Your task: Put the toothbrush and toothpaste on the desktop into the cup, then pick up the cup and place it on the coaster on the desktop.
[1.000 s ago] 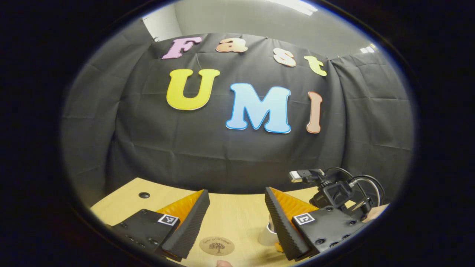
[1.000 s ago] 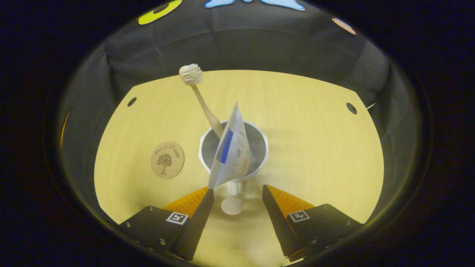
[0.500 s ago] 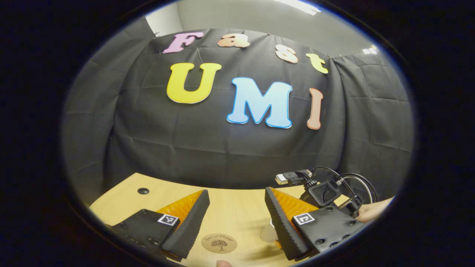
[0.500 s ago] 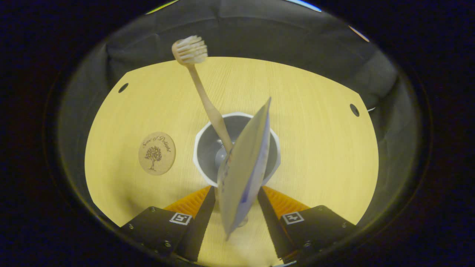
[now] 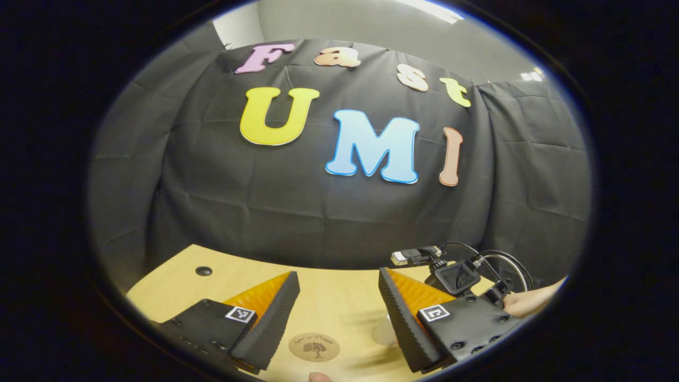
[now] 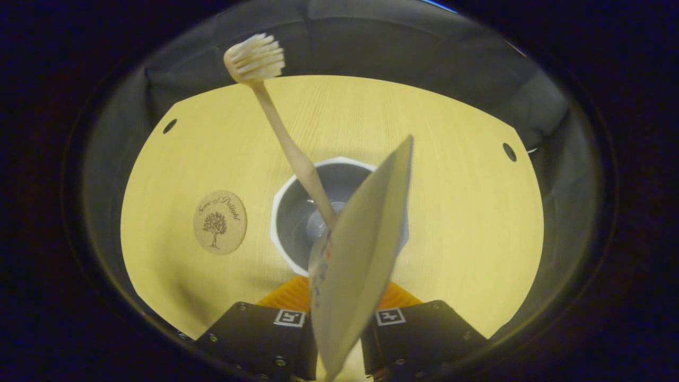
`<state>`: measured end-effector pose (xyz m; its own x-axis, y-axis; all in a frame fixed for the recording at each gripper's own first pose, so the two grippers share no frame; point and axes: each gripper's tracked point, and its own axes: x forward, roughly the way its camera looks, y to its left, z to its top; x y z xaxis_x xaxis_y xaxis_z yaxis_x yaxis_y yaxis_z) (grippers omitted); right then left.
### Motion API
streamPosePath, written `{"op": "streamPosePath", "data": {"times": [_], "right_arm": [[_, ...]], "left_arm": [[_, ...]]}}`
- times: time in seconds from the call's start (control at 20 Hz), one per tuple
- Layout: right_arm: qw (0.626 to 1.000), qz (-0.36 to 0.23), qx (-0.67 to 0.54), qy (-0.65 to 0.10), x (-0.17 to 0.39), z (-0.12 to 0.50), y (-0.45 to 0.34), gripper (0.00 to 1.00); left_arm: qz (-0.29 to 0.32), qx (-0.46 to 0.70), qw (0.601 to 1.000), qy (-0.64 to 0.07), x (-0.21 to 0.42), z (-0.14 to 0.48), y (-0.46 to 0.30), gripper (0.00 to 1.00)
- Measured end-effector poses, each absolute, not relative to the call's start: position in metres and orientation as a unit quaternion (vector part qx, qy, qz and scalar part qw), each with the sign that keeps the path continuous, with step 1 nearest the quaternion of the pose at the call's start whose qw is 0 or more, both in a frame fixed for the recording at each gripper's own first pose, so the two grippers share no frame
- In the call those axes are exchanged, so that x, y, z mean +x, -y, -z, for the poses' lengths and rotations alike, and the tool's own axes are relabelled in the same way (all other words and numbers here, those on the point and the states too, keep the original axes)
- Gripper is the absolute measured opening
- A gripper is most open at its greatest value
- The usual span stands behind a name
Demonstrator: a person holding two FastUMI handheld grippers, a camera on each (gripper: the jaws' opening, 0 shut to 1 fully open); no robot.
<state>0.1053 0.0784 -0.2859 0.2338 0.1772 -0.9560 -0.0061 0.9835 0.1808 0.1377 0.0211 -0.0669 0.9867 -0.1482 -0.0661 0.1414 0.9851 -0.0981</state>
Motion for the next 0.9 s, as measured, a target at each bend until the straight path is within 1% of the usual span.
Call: {"op": "streamPosePath", "data": {"times": [0.05,0.1,0.15,0.2,0.25,0.4,0.45,0.55,0.6,0.9], "right_arm": [[0.782,-0.059,0.069,-0.617,0.105,0.290,-0.078,0.33],[0.782,-0.059,0.071,-0.616,0.108,0.302,-0.081,0.28],[0.783,-0.062,0.068,-0.615,0.105,0.286,-0.080,0.24],[0.784,-0.062,0.067,-0.613,0.105,0.288,-0.078,0.24],[0.784,-0.065,0.066,-0.613,0.105,0.286,-0.079,0.21],[0.790,-0.065,0.064,-0.606,0.108,0.285,-0.079,0.22],[0.792,-0.063,0.067,-0.604,0.107,0.285,-0.081,0.24],[0.795,-0.063,0.068,-0.600,0.107,0.283,-0.084,0.21],[0.796,-0.066,0.064,-0.598,0.108,0.281,-0.087,0.24],[0.800,-0.087,0.064,-0.590,0.110,0.264,-0.113,0.24]], "left_arm": [[0.073,-0.049,0.995,-0.038,0.138,0.068,-0.022,0.96],[0.072,-0.050,0.995,-0.040,0.138,0.070,-0.023,0.96],[0.070,-0.051,0.995,-0.041,0.138,0.071,-0.025,0.96],[0.069,-0.053,0.995,-0.042,0.137,0.072,-0.026,0.96],[0.068,-0.055,0.995,-0.042,0.136,0.073,-0.028,0.96],[0.065,-0.055,0.995,-0.043,0.136,0.074,-0.032,0.96],[0.064,-0.055,0.996,-0.043,0.135,0.074,-0.034,0.96],[0.062,-0.055,0.996,-0.043,0.134,0.074,-0.037,0.96],[0.061,-0.056,0.996,-0.044,0.134,0.074,-0.039,0.96],[0.054,-0.056,0.996,-0.045,0.127,0.073,-0.054,0.96]]}}
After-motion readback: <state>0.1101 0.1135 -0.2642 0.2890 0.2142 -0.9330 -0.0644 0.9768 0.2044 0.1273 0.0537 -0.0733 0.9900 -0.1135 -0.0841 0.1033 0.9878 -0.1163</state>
